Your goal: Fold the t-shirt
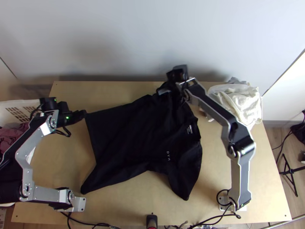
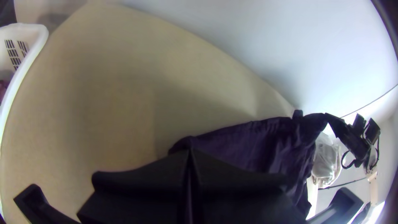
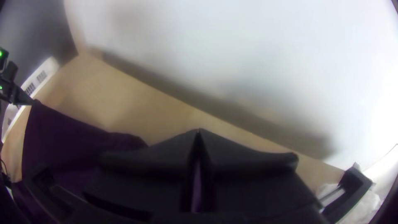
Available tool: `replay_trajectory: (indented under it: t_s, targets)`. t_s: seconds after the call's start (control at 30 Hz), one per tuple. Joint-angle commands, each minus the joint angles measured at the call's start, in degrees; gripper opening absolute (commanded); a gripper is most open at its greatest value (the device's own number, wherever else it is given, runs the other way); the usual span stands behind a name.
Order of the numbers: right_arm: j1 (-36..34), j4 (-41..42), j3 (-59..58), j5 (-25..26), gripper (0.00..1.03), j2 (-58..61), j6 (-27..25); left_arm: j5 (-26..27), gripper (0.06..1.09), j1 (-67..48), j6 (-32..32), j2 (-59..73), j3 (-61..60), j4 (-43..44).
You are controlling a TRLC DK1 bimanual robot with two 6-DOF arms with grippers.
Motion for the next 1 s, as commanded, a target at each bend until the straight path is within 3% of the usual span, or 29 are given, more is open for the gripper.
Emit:
replay_trajectory:
  t_s: [0.0, 0.23, 0.57, 0.97]
  targets:
    - [-2.26, -0.16, -1.35, 0.15, 0.03, -5.67, 1.03, -0.08, 0.10, 1.44, -2.35, -3.39, 1.74, 0.79]
    - [-5.25, -0.78, -6.10, 0.94, 0.03, -10.59, 2.52, 0.53, 0.10, 1.44, -2.53, -5.68, 1.65, 0.17]
    - [-4.90, -3.06, -16.56, 1.47, 0.03, -23.07, 2.70, 1.23, 0.10, 1.88, 2.83, -10.16, 1.04, -6.24]
    - [-1.56, -10.89, -28.69, 1.65, 0.03, -36.96, 1.03, 5.36, 0.10, -3.48, 3.10, -29.58, -5.47, -13.45]
